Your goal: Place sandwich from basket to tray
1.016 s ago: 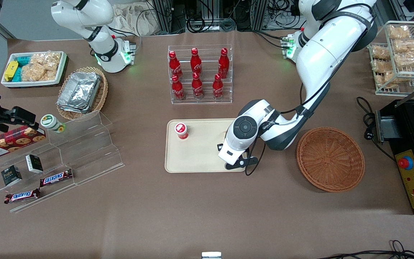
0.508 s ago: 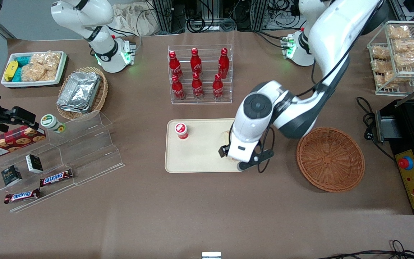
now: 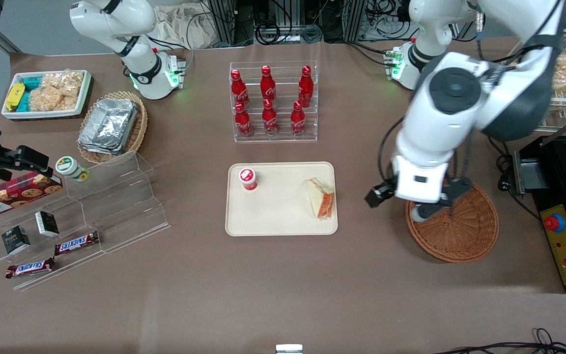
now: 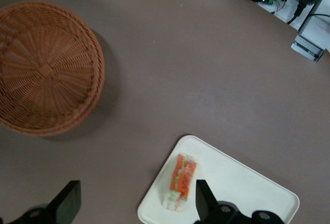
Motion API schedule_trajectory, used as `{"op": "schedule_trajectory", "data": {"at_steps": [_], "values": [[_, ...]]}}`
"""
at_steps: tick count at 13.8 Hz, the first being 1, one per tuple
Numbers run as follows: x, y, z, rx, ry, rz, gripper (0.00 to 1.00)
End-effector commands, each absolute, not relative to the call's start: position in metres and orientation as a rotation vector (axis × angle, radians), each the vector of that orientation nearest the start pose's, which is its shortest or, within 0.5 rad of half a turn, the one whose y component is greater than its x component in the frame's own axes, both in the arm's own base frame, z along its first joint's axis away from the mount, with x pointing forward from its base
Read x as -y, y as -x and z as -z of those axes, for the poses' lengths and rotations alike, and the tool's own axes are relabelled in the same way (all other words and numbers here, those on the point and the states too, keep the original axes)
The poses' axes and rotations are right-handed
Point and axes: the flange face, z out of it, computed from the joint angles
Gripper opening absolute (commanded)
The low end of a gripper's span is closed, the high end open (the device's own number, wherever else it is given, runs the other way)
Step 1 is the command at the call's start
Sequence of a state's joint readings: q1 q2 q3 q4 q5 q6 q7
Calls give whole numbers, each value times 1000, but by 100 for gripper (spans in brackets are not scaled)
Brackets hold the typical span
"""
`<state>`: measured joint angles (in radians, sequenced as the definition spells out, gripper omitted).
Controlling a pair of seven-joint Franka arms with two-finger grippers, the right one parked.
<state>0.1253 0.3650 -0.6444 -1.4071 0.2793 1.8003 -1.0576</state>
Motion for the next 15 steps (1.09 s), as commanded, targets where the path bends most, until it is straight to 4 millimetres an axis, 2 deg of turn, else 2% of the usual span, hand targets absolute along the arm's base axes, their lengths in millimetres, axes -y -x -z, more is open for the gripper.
{"op": "schedule_trajectory", "data": {"at_steps": [1, 3, 6, 10, 11, 13, 15], "values": [[193, -614, -558, 741, 3086, 114, 100], [157, -617, -567, 677, 3109, 99, 100], [124, -617, -578, 601, 3103, 103, 100], [97, -613, -593, 472, 3092, 119, 100], [99, -612, -592, 423, 3087, 118, 100], [82, -611, -598, 402, 3107, 116, 100], [63, -602, -608, 310, 3129, 112, 100]]}}
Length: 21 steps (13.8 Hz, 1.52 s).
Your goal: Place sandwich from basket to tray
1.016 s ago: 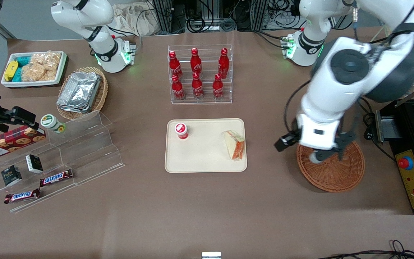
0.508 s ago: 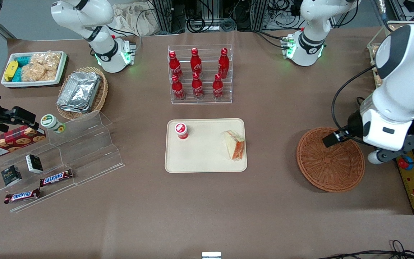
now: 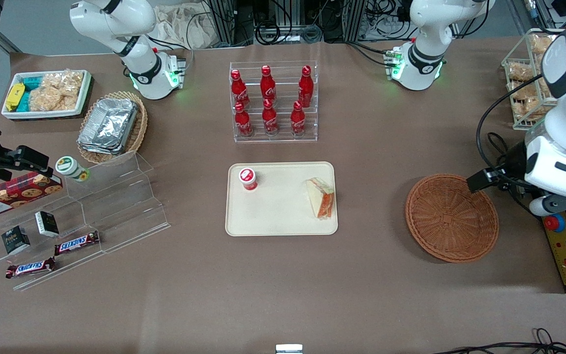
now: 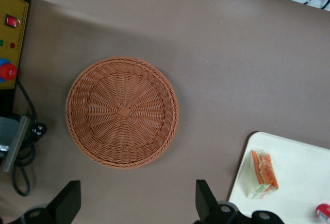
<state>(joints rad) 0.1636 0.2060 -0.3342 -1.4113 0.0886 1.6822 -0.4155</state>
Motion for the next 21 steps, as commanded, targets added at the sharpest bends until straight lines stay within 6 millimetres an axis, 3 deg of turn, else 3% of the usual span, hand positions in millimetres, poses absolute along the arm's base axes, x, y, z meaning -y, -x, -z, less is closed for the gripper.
{"op": "schedule_trajectory", "data": {"at_steps": [1, 4, 11, 21], "values": [[52, -597, -609, 273, 3136, 106, 100], [29, -579, -611, 157, 3130, 112, 100], [3, -532, -609, 100, 3140, 173, 100], [-10, -534, -621, 189, 3166, 180, 100]]}}
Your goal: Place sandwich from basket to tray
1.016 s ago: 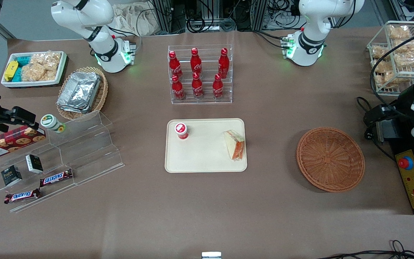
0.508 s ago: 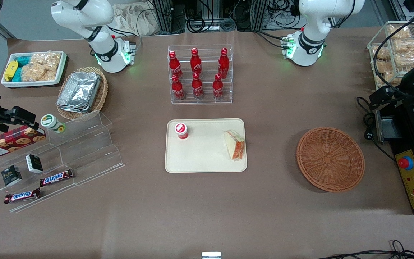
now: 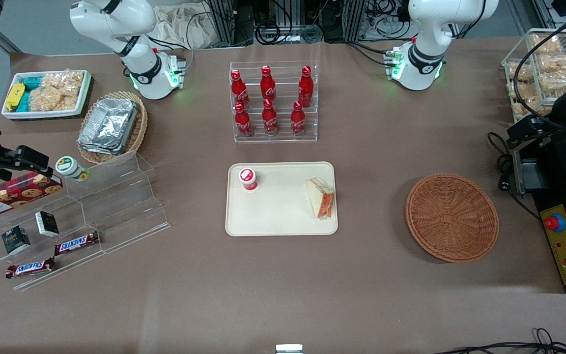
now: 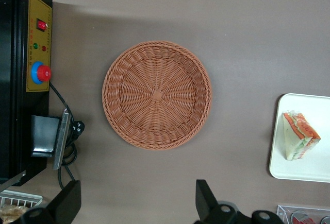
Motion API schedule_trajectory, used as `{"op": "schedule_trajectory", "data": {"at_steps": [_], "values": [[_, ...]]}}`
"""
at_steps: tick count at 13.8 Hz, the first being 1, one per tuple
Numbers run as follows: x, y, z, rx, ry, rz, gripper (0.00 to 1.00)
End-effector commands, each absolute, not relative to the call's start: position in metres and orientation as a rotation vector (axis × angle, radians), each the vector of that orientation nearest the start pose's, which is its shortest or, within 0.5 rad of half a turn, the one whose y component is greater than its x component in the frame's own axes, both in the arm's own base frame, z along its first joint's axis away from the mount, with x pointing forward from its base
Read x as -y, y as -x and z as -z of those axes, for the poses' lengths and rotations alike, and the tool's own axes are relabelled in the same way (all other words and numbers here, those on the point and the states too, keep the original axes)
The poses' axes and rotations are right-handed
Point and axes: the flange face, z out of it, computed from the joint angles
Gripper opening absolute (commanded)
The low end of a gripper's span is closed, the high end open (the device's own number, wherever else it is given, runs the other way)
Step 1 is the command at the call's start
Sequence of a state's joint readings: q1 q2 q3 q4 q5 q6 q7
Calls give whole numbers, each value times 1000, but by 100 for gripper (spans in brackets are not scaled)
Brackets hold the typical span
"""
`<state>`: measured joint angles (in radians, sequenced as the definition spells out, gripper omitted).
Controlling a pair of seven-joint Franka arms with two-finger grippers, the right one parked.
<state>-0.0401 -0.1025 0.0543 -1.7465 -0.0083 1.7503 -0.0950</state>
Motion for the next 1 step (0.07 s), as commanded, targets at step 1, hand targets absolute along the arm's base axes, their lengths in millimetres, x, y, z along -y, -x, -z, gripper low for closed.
{"op": "schedule_trajectory", "data": {"at_steps": [1], "values": [[-9, -534, -621, 189, 3166, 180, 100]]}}
